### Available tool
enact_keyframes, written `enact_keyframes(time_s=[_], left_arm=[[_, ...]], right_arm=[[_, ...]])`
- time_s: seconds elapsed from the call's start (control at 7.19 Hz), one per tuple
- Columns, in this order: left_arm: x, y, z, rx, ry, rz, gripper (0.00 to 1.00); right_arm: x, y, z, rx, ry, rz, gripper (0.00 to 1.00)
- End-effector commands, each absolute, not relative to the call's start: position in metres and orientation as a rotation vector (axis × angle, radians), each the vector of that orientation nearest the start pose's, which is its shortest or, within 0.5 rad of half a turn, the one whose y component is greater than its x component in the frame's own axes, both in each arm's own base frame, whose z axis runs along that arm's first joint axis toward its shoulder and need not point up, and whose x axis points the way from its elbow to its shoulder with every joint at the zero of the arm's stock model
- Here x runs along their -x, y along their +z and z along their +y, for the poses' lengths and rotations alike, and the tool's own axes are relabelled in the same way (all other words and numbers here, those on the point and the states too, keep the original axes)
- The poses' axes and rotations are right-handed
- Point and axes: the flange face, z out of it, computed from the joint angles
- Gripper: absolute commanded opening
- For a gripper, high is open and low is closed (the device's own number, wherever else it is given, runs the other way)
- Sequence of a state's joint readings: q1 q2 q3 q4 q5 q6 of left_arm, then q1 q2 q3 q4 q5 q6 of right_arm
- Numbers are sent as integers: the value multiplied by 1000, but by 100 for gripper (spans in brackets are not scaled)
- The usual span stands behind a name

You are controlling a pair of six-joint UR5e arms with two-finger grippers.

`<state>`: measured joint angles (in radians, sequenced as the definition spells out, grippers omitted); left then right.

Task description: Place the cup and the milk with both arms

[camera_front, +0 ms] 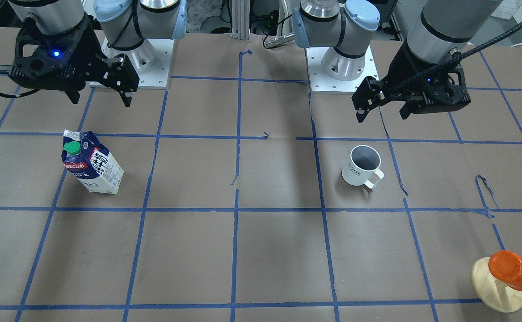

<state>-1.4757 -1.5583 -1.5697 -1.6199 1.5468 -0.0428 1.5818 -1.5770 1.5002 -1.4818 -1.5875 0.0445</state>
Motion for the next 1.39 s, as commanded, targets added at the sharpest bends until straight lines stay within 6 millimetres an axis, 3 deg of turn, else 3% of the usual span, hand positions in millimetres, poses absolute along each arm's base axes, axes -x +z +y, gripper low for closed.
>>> enact_keyframes(time_s=[0.0,1.25], left_arm=[[89,489,-493,224,57,3159,100],[90,488,-489,202,57,3160,100]], right_arm=[[-138,517,-485,-51,19,3157,100],[-137,517,-485,-53,19,3160,100]])
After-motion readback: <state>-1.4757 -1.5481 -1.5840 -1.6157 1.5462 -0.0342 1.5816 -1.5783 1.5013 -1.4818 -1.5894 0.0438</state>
